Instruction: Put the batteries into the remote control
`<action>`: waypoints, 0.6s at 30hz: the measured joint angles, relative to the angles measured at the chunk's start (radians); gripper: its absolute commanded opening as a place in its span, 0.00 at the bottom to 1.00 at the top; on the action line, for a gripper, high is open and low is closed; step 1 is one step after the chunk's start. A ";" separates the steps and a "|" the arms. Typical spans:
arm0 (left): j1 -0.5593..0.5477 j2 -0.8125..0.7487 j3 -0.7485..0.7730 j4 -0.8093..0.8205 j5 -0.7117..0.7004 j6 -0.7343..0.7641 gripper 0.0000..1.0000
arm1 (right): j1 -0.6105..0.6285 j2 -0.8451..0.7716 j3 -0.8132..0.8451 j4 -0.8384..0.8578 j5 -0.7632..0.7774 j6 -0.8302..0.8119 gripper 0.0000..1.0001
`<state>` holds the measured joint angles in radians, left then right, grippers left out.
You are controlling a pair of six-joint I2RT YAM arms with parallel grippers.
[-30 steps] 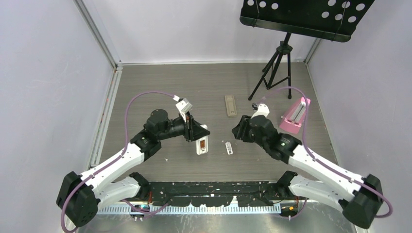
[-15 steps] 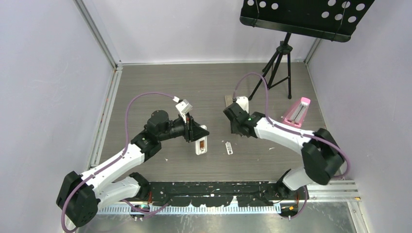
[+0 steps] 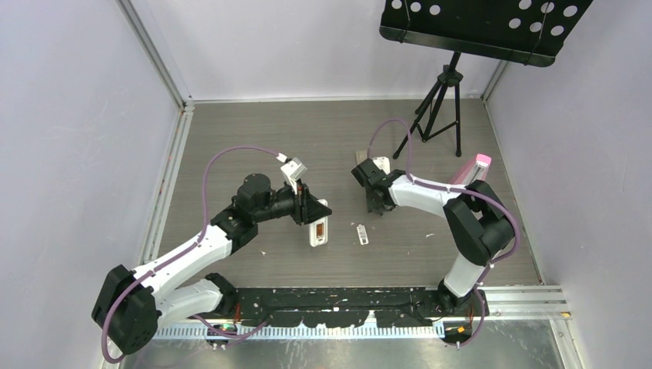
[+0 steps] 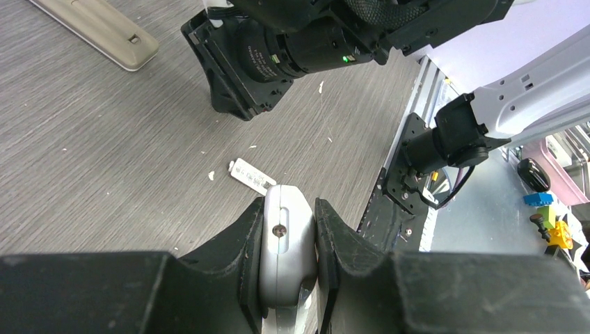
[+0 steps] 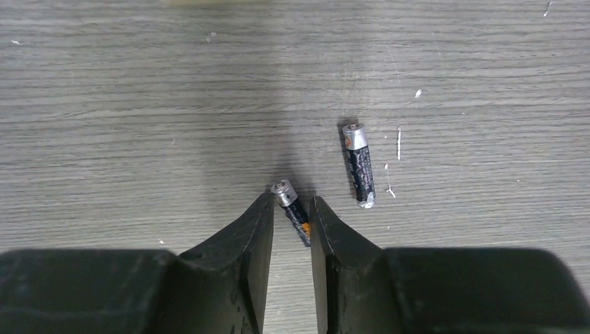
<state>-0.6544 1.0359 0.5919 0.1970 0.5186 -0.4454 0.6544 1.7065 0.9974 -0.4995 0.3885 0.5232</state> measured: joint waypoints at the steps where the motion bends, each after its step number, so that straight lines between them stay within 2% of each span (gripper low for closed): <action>1: 0.000 0.000 0.000 0.000 0.000 0.000 0.00 | -0.006 0.000 0.000 0.002 -0.013 0.000 0.26; 8: 0.000 0.000 0.000 0.000 -0.003 -0.003 0.00 | -0.044 0.000 0.003 0.010 -0.085 0.003 0.11; 13: 0.000 0.004 0.000 0.000 -0.013 -0.024 0.00 | -0.048 -0.012 -0.015 0.045 -0.084 0.011 0.09; 18: 0.000 0.033 0.000 0.001 -0.046 -0.077 0.00 | -0.031 -0.106 -0.113 0.108 -0.075 0.015 0.09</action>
<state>-0.6544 1.0691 0.5919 0.1982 0.4728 -0.5228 0.6235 1.6001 0.8848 -0.3916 0.3134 0.5385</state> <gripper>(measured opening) 0.264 0.148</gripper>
